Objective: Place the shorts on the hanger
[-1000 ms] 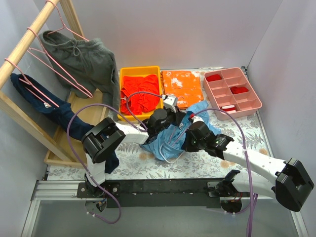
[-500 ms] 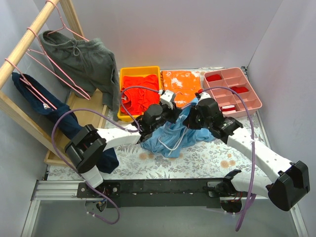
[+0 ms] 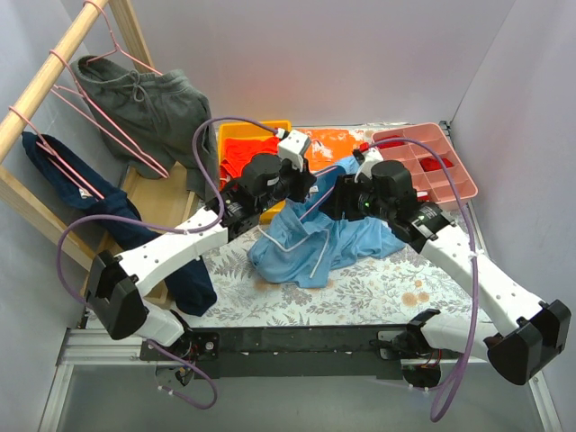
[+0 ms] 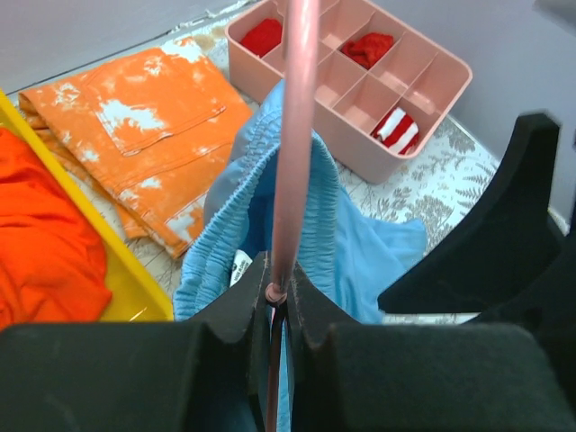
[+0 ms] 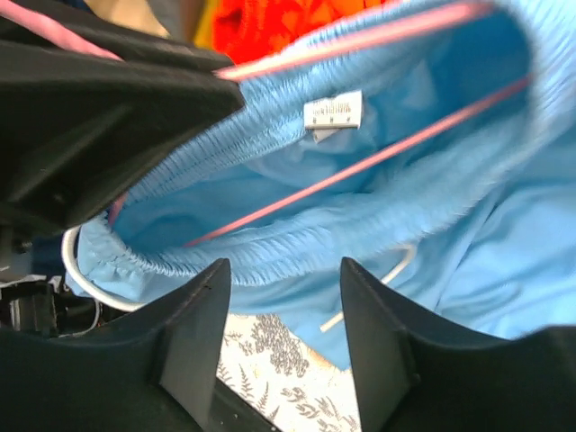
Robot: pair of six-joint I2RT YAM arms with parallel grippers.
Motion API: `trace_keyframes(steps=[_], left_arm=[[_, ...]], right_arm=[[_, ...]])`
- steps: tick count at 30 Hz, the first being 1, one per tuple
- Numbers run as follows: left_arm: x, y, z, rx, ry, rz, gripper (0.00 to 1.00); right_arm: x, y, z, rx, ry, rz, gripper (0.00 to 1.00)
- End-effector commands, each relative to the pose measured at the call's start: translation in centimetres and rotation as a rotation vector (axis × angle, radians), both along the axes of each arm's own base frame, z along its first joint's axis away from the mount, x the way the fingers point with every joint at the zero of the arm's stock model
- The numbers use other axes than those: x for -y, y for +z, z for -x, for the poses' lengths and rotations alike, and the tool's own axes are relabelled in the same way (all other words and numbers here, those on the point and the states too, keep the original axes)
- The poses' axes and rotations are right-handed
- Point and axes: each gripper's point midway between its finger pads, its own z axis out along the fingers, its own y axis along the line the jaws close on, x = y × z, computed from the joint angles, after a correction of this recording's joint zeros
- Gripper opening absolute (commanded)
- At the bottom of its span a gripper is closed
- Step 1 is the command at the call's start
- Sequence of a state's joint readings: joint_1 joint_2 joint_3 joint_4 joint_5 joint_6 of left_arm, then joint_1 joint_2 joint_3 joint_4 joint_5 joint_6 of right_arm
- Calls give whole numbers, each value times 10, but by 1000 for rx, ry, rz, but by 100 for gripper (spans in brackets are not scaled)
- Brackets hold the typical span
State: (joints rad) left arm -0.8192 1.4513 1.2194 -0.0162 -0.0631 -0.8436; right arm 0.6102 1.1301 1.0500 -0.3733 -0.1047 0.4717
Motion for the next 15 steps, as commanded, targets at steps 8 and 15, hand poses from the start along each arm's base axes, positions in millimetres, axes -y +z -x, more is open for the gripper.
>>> trace_keyframes(steps=[8,15], left_arm=[[-32,85,30,50,-57,-41,0],[-43,136,49,113,-102,-8,0]], right_arm=[[34,78,-29,261,-102,97,59],[28,61,-44,232,-82,175,59]])
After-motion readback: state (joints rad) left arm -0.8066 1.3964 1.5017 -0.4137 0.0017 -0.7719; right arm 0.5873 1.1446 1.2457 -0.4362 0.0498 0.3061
